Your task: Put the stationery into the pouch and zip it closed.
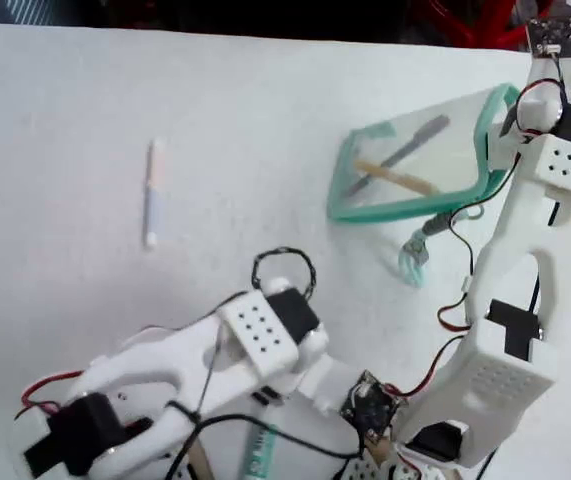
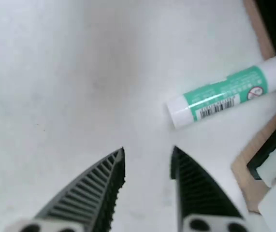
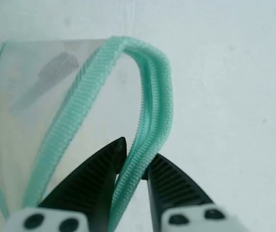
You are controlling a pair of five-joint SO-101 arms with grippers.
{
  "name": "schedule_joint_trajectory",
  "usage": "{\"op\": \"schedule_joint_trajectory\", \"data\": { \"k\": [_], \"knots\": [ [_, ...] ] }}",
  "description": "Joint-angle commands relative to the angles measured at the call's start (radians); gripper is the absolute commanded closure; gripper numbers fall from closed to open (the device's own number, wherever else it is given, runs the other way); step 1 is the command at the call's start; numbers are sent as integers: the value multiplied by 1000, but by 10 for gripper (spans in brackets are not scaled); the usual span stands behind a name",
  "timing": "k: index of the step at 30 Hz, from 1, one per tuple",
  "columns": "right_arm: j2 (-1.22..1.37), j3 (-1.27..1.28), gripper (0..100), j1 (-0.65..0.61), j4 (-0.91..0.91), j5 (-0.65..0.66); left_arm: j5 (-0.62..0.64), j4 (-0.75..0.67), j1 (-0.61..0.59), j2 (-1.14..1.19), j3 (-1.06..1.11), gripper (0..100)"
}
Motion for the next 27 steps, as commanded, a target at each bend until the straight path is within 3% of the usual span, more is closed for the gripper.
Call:
{"op": "schedule_joint_trajectory", "data": {
  "k": [1,4,10,14,20,24,27],
  "knots": [
    [24,-9,980,16,-15,32,74,-32,96,-67,37,786],
    [36,-9,980,39,-38,44,172,-29,125,-67,80,784],
    [38,0,980,42,-64,44,543,-17,133,-50,69,748],
    [38,0,980,36,-61,43,936,-38,124,104,-58,739],
    [54,-3,980,54,-62,44,1507,121,124,535,-308,745],
    [54,-3,980,54,-65,44,1490,262,127,697,-468,745],
    [54,-5,980,82,-99,44,1479,273,133,671,-477,751]
  ]
}}
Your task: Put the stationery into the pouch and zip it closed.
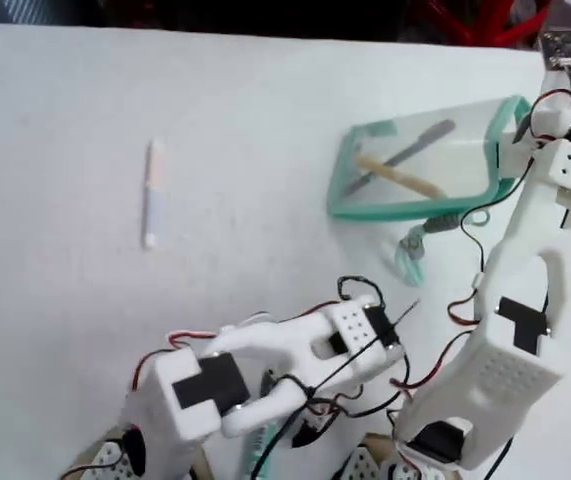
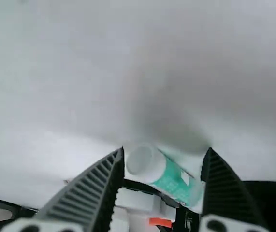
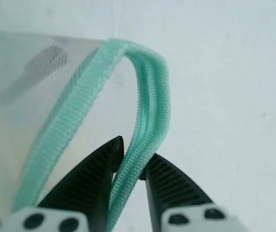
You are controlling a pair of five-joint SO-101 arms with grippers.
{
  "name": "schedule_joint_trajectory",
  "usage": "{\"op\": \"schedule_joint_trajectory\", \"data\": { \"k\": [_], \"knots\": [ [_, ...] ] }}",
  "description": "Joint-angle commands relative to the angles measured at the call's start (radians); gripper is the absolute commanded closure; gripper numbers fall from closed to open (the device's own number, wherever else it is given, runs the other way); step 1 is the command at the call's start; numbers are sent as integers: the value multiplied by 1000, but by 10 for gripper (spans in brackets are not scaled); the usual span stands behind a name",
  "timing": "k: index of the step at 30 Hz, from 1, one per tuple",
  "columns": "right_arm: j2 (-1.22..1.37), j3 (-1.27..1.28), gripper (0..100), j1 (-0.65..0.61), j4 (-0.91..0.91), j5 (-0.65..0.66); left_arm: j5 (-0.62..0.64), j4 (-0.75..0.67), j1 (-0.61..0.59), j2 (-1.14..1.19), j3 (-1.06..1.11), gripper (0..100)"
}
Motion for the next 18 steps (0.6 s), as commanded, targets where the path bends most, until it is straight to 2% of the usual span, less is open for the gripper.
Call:
{"op": "schedule_joint_trajectory", "data": {
  "k": [1,9,13,18],
  "knots": [
    [5,-5,980,41,-50,12,8,31,18,-33,-49,761],
    [8,0,980,58,-51,38,9,-46,2,-171,87,770],
    [8,0,980,56,-51,43,11,-43,-81,-170,115,768],
    [8,0,980,39,-51,41,28,-49,-68,-170,157,708]
  ]
}}
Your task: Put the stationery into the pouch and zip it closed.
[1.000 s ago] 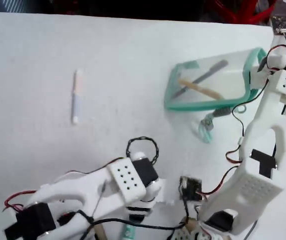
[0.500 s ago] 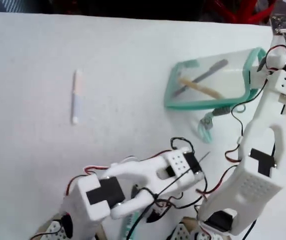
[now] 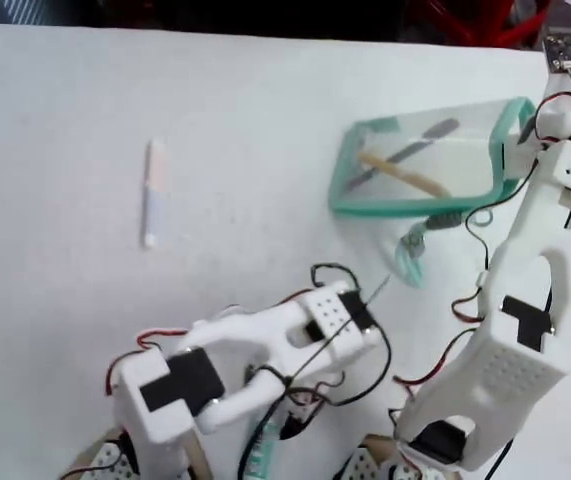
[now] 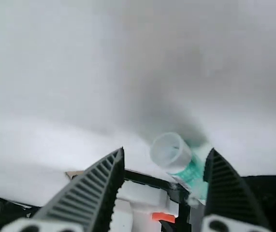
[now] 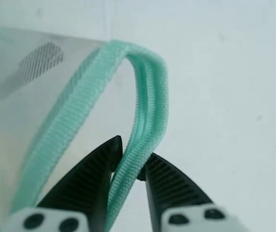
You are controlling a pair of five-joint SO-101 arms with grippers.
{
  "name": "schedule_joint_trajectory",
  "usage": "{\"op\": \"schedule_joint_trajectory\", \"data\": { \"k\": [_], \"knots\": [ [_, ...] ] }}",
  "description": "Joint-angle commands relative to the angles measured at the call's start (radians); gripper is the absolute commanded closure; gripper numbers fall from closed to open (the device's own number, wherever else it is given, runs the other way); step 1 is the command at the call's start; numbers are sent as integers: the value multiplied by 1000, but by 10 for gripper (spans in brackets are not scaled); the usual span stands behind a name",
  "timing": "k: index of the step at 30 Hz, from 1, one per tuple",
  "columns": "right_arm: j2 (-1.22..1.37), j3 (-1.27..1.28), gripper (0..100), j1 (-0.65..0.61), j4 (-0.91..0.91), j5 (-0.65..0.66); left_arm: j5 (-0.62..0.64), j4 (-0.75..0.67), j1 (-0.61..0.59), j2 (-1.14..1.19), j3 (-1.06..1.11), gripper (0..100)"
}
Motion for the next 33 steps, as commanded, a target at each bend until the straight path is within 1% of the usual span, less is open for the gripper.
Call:
{"op": "schedule_joint_trajectory", "data": {
  "k": [1,5,8,10,13,15,17,19,21,24,28,33],
  "knots": [
    [-5,-2,980,-2,-22,15,44,-12,24,-45,6,708],
    [-5,-2,980,-1,-22,18,41,-11,42,-44,6,710],
    [-5,-2,980,-1,-22,21,-20,-5,45,-4,6,710],
    [-5,-2,980,-7,-22,20,-97,8,47,51,-6,710],
    [-5,-2,980,-7,-22,18,-133,80,47,130,-86,728],
    [-5,-2,980,-2,-22,18,-149,120,47,177,-135,771],
    [-5,-2,980,-1,-22,18,-204,141,47,223,-169,829],
    [-5,-2,980,-4,-22,17,-247,152,47,262,-192,904],
    [-5,-2,980,-7,-22,14,-252,152,47,291,-212,980],
    [-5,0,980,-7,-22,14,-270,170,47,312,-229,959],
    [-5,0,980,-1,-22,15,-276,172,39,312,-245,976],
    [-1,0,980,1,-22,15,-276,176,-58,300,-338,976]
  ]
}}
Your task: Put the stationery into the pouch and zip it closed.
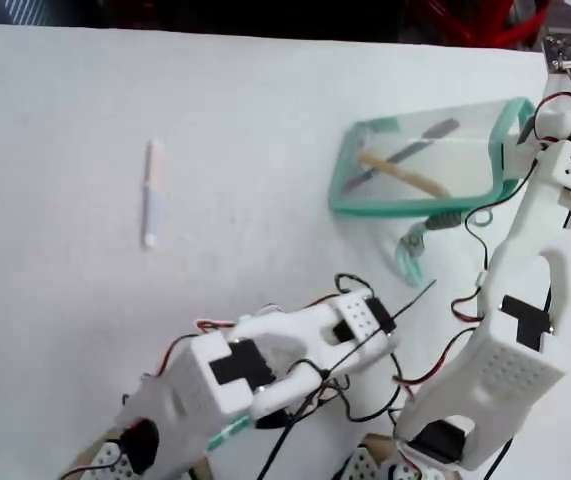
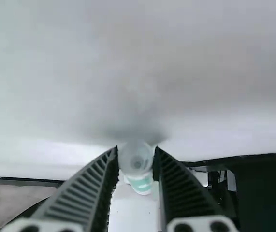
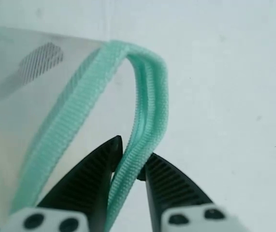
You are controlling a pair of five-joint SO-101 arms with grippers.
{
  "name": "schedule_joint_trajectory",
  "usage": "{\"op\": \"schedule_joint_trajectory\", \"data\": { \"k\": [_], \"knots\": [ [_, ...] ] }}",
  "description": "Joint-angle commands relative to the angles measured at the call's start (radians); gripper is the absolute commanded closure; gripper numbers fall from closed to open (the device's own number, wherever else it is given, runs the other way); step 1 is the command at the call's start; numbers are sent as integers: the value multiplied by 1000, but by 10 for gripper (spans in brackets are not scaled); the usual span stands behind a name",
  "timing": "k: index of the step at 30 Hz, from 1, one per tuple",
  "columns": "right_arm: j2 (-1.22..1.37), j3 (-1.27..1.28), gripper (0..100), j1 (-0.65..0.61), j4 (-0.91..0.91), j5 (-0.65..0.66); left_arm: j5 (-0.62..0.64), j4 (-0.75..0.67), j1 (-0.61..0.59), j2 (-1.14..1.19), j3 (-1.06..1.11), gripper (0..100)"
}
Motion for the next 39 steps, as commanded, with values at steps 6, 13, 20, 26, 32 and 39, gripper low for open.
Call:
{"op": "schedule_joint_trajectory", "data": {
  "k": [6,13,20,26,32,39],
  "knots": [
    [24,-11,980,12,-27,11,-15,5,-236,-193,-175,976],
    [-25,-44,980,8,-21,-54,-150,2,-360,-412,-244,976],
    [-73,-48,980,-82,41,-68,-192,2,-450,-587,-422,976],
    [-156,-107,980,-197,142,-95,-226,2,-568,-750,-578,976],
    [-257,-250,980,-354,291,-84,-226,2,-679,-871,-655,976],
    [-366,-331,981,-495,372,-58,-219,0,-779,-993,-746,976]
  ]
}}
